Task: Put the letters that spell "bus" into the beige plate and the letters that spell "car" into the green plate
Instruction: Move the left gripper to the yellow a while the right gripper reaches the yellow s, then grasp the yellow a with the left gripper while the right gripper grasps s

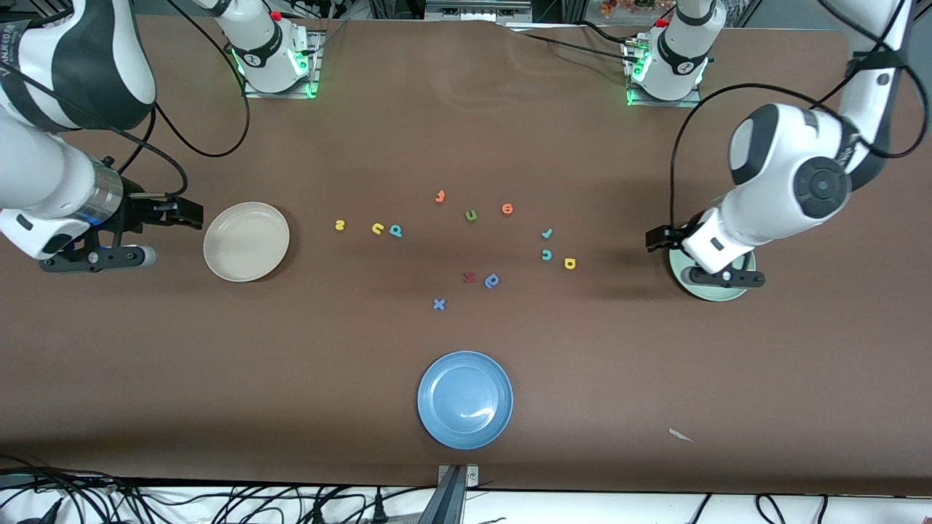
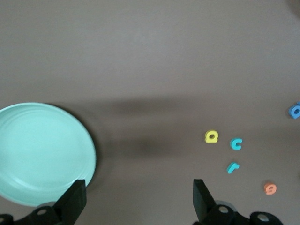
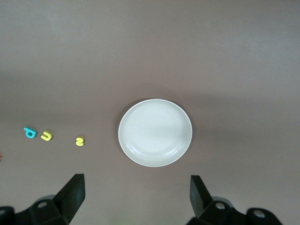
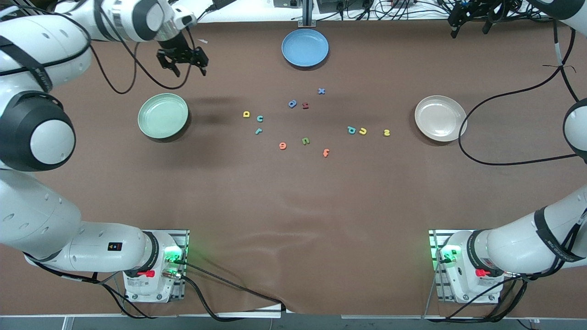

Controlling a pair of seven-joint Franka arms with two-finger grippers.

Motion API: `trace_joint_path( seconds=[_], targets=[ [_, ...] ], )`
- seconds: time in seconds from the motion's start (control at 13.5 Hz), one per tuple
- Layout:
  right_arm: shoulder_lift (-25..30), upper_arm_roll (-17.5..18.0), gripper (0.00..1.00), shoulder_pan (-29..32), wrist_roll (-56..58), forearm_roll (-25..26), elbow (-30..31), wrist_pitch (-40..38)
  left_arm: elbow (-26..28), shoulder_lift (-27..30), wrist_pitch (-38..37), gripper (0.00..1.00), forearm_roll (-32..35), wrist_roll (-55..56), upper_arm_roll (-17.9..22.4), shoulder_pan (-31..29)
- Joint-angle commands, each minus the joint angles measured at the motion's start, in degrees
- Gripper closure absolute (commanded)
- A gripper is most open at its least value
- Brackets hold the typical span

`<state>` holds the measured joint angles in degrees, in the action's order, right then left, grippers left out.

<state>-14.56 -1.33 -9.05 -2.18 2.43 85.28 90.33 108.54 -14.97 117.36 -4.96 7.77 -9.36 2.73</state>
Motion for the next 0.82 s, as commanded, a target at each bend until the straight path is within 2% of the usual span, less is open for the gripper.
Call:
trace_joint_path(
  seconds=[0.0,0.3,0.74],
  targets=[
    [0.1,0.4,0.01,-4.0,-6.1,-0.1,1.1,-0.6,0.7,-4.2,6.6,0.0,-1.6,3.6,0.1,3.6],
    [-2.4,0.4,0.01,-10.2,-16.1,-1.1,2.8,1.9,2.2,-9.1,14.5,0.0,-1.5,7.0,0.1,7.3],
    [-1.7,3.7,0.01,-11.9,-23.5,-1.5,20.9,19.4,2.2,-15.3,21.3,0.0,-1.1,11.4,0.8,12.5]
  ],
)
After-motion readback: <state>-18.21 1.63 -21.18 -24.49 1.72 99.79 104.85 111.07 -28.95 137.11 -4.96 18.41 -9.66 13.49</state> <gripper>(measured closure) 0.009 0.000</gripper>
